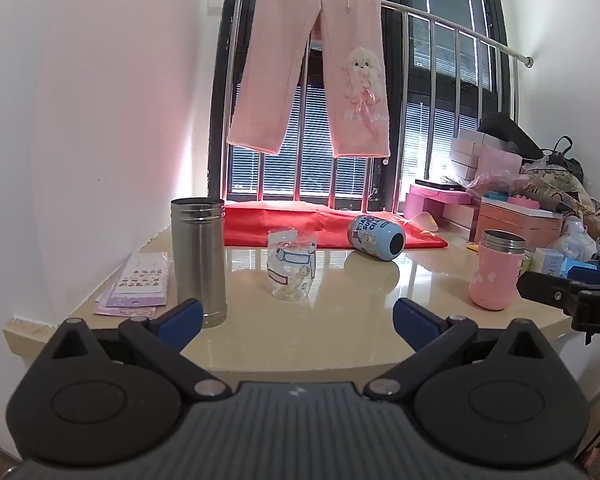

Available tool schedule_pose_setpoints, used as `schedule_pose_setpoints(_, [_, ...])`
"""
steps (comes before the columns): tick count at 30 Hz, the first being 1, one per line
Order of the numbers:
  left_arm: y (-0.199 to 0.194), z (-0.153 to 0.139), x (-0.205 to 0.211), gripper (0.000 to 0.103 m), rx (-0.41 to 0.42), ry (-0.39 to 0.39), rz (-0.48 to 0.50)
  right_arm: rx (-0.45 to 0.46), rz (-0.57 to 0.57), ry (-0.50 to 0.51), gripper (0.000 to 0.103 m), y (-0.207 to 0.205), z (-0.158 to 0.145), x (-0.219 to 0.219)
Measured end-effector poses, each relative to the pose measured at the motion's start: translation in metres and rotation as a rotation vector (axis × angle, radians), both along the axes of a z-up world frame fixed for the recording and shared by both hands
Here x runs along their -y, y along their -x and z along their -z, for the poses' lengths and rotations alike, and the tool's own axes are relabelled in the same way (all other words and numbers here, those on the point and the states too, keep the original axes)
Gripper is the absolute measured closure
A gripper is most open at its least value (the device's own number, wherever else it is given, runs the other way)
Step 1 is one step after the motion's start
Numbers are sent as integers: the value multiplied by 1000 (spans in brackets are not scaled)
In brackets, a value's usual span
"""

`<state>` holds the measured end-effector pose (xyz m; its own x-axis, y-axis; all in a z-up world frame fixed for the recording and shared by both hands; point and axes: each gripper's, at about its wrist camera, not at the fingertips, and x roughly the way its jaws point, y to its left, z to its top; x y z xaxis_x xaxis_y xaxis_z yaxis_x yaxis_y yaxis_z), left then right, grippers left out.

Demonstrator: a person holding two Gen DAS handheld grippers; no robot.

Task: Flip cup upright

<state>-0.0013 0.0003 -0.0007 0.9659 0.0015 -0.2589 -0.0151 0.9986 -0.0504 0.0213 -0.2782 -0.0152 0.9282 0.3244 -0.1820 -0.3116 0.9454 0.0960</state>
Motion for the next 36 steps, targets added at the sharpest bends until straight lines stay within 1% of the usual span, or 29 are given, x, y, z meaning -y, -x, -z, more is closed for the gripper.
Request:
schedule_pose_setpoints(2, [0, 0, -1, 0, 1, 0, 0, 14, -1, -18, 0, 1, 0, 1])
schedule_pose_setpoints(36, [2, -2, 0, 0, 11, -1, -3, 4, -1, -4, 0, -1, 1, -2])
